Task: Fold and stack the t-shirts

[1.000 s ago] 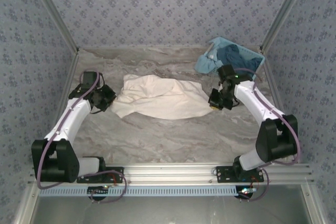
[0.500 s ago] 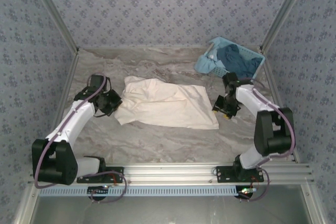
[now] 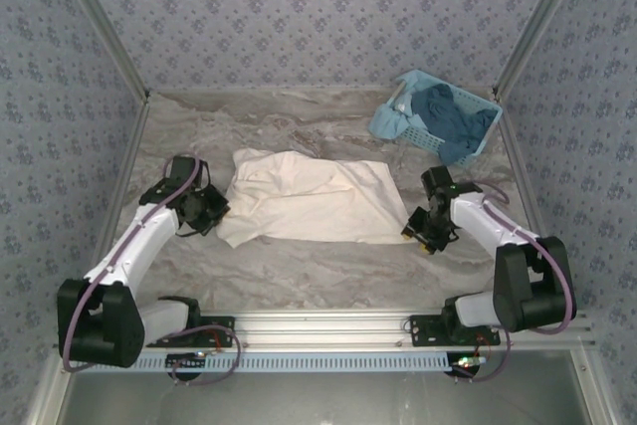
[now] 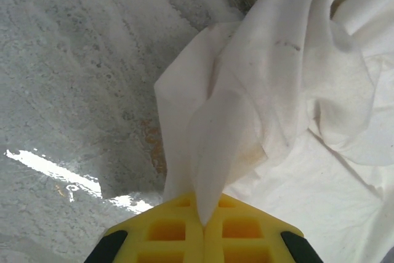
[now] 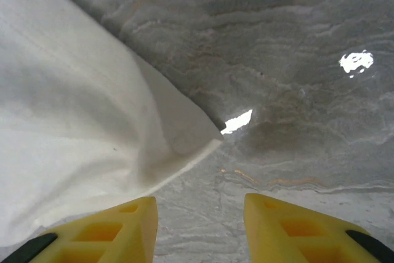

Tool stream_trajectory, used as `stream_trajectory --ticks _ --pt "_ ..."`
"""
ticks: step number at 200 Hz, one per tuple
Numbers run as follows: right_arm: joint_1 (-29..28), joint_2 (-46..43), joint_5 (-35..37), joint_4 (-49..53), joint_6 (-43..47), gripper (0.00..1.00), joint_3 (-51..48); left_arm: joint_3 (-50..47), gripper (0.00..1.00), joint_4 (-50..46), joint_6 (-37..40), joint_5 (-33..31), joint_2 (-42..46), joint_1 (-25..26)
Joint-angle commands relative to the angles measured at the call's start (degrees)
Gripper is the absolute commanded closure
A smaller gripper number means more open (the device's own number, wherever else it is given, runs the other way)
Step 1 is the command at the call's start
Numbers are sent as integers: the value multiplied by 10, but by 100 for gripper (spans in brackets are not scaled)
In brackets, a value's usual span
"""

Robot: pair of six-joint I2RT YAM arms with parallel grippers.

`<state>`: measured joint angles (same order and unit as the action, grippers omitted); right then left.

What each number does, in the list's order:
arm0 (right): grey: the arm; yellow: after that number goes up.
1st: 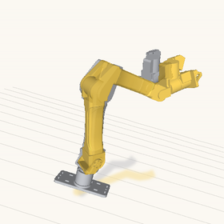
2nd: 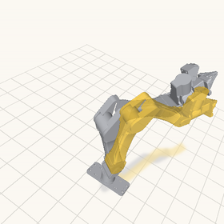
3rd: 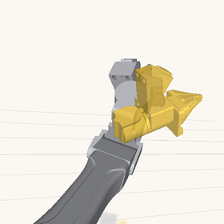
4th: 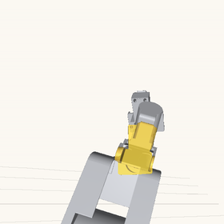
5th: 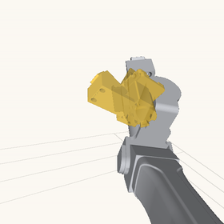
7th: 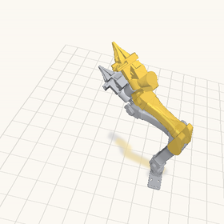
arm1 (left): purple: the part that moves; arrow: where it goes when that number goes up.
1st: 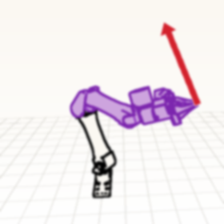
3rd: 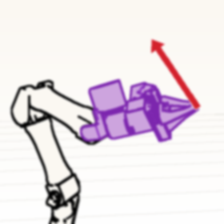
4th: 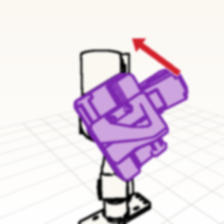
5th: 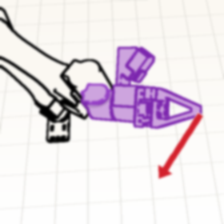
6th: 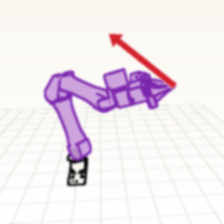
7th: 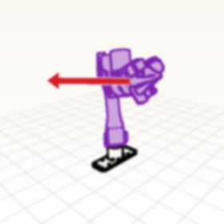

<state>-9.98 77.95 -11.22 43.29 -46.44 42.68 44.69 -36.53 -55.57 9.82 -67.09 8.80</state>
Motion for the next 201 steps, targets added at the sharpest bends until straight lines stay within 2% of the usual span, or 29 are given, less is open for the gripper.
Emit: stream_trajectory --ticks 1,64,88,109,125,171,201 --pt "14 18 -22 -41 -34 57 -1 -9 100 -19 -6 3 14 6" --pt "22 60 -28 -53 -35 61 -2 -18 100 -20 -10 7 21 8" --pt "24 56 -18 -35 -36 57 -5 -22 100 -20 -15 8 26 9" --pt "23 17 12 -14 -38 47 -5 -25 100 -20 -18 8 29 10" --pt "24 -13 17 -2 -40 46 -5 -26 100 -19 -22 8 30 12" --pt "17 -47 26 7 -53 57 -24 -27 100 -13 -27 5 29 16" --pt "23 -31 2 -18 -63 59 -38 -26 100 -11 -26 5 27 17"
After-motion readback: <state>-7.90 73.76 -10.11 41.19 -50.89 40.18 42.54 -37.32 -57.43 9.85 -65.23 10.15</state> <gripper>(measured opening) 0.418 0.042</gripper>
